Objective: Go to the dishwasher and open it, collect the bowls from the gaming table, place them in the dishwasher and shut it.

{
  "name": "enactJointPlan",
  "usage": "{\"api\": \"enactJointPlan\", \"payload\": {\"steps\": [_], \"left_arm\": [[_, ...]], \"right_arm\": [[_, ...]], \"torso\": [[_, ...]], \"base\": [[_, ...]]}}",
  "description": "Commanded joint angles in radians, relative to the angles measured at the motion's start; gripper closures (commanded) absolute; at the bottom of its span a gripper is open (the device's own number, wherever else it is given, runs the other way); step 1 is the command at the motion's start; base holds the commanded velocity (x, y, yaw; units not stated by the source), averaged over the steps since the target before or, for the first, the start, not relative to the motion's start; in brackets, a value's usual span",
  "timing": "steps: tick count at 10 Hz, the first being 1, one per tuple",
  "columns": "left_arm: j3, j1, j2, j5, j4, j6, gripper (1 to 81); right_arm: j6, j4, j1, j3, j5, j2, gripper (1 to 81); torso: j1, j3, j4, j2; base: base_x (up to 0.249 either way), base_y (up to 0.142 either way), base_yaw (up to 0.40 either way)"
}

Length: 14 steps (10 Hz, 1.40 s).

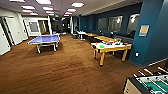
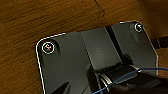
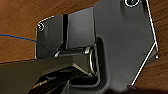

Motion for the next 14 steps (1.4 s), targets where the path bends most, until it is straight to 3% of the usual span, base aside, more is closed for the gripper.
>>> {"api": "enactJointPlan", "payload": {"steps": [1,14], "left_arm": [[-0.002,-0.059,-0.004,0.044,-0.004,-0.001,1.0],[-0.002,-0.059,-0.001,0.044,-0.002,-0.001,1.0]], "right_arm": [[-0.004,-0.007,0.052,0.008,-0.048,0.0,1.0],[-0.004,-0.008,0.047,0.006,-0.048,0.001,1.0]], "torso": [[0.001,0.0,0.0,0.0],[0.001,0.0,0.0,0.0]], "base": [[0.212,0.0,0.0],[0.23,0.0,0.0]]}}
